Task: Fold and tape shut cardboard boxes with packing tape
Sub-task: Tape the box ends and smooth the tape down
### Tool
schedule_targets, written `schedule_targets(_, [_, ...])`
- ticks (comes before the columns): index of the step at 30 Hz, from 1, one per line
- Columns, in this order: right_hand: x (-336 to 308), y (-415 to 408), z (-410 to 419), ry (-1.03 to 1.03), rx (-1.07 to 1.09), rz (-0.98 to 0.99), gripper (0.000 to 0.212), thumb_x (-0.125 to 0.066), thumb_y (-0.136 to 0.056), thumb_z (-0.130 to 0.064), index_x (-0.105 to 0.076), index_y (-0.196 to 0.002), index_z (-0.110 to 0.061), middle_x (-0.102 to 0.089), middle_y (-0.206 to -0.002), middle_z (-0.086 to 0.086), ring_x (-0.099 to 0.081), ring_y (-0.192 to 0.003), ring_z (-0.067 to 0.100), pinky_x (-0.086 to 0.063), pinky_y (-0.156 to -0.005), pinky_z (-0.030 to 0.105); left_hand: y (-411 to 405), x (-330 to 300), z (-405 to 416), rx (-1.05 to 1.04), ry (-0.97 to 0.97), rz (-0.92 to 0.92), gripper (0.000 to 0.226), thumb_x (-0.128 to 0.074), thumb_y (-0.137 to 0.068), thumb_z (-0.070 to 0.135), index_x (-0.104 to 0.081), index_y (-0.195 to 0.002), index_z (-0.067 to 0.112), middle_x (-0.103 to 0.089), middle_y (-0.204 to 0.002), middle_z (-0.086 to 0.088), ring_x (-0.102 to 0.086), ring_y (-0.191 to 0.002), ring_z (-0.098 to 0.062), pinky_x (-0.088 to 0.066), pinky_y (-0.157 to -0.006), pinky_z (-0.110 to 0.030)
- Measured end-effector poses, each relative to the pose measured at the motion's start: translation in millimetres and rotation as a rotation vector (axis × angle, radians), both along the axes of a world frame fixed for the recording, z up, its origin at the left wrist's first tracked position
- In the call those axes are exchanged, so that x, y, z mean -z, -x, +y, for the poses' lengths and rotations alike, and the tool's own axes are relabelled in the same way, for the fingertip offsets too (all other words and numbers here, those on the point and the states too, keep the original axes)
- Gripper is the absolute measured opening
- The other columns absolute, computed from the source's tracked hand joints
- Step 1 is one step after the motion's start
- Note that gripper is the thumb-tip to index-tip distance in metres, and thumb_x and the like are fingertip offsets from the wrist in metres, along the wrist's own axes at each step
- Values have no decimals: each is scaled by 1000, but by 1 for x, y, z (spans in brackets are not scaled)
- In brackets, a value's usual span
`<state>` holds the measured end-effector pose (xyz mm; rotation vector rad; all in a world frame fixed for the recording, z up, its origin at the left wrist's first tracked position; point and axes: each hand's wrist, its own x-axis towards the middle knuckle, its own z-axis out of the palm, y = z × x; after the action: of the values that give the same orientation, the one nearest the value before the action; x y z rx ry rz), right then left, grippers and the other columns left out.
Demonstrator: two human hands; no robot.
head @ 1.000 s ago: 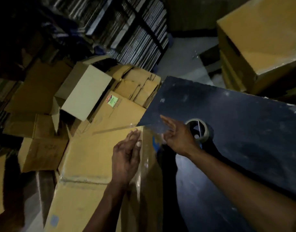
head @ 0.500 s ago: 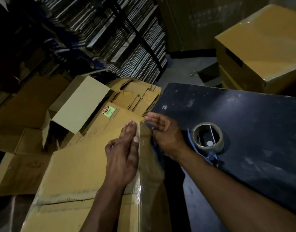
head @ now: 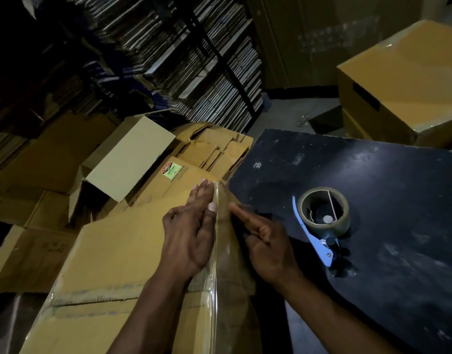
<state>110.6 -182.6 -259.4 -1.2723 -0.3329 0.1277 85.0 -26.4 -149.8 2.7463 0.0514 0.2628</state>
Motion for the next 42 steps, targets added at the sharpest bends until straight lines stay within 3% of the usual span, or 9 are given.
schedule_targets(6, [-17,-39,14,117,-60,175,87,-51,-85,-8,-38,-162,-47,-38,-168,-17,-32,-156,5,-33,-128,44,0,1,1,10,-4,-12,58,-32,-113,55,-38,-168,36,-32,-176,11,-23,-164,-3,-29,-130,-61])
schedule_targets(9, [-24,-34,21,296,-112,-46,86,-46,-88,-6,-28,-168,-30,-23,-175,-11,-14,-161,3,-17,-133,34,0,1,1,10,-7,-17,57,-33,-114,53,-40,-168,37,-33,-176,11,-23,-164,0,-30,-130,-61])
schedule_targets(12, [-12,-15,9,360,-49,-183,88,-41,-79,-10,-39,-164,-31,-27,-174,-10,-21,-160,3,-18,-128,18,-2,2,-1,-6,5,-5,58,-30,-113,57,-38,-168,38,-31,-176,13,-20,-164,2,-27,-131,-60])
schedule_targets(15, [-15,-19,-6,276,48,-80,56,-53,-93,-9,-70,-141,-32,-57,-155,-12,-47,-143,-3,-35,-122,19,-1,2,-1,-12,-9,-2,60,-27,-112,59,-37,-168,40,-30,-176,14,-19,-163,3,-27,-131,-59])
schedule_targets(17, [-32,-38,-9,88,48,123,32,-65,-97,-38,-79,-125,-35,-74,-130,-15,-65,-123,0,-53,-111,37,-1,2,0,-10,-18,-7,60,-26,-112,59,-37,-168,40,-30,-176,15,-18,-163,3,-27,-130,-59])
schedule_targets(21, [-65,-85,-1,79,-101,244,74,-68,-83,-81,-69,-81,-7,-71,-79,9,-67,-74,30,-54,-79,47,-2,3,0,-11,-24,-13,61,-24,-112,59,-38,-168,38,-30,-177,13,-19,-164,1,-27,-129,-61])
schedule_targets(26, [-47,-101,11,-46,-302,322,37,-86,-87,-42,-84,-107,-11,-82,-104,8,-78,-102,26,-61,-94,43,-3,3,1,-13,-19,6,60,-26,-111,58,-36,-168,41,-29,-177,14,-17,-163,4,-25,-131,-60])
schedule_targets(36, [-16,-112,19,-178,-304,351,19,-85,-85,-24,-84,-103,-16,-81,-113,5,-75,-111,19,-60,-94,34,-1,-6,1,21,38,40,60,-29,-110,60,-39,-166,41,-28,-176,16,-25,-163,0,-31,-128,-61])
schedule_targets(42, [-17,-98,17,193,-21,69,17,-67,-105,-23,-81,-116,-22,-80,-113,-5,-73,-110,15,-59,-102,48,-5,-33,26,74,-8,196,58,-33,-109,66,-37,-165,52,-28,-172,33,-27,-161,1,-28,-134,-51])
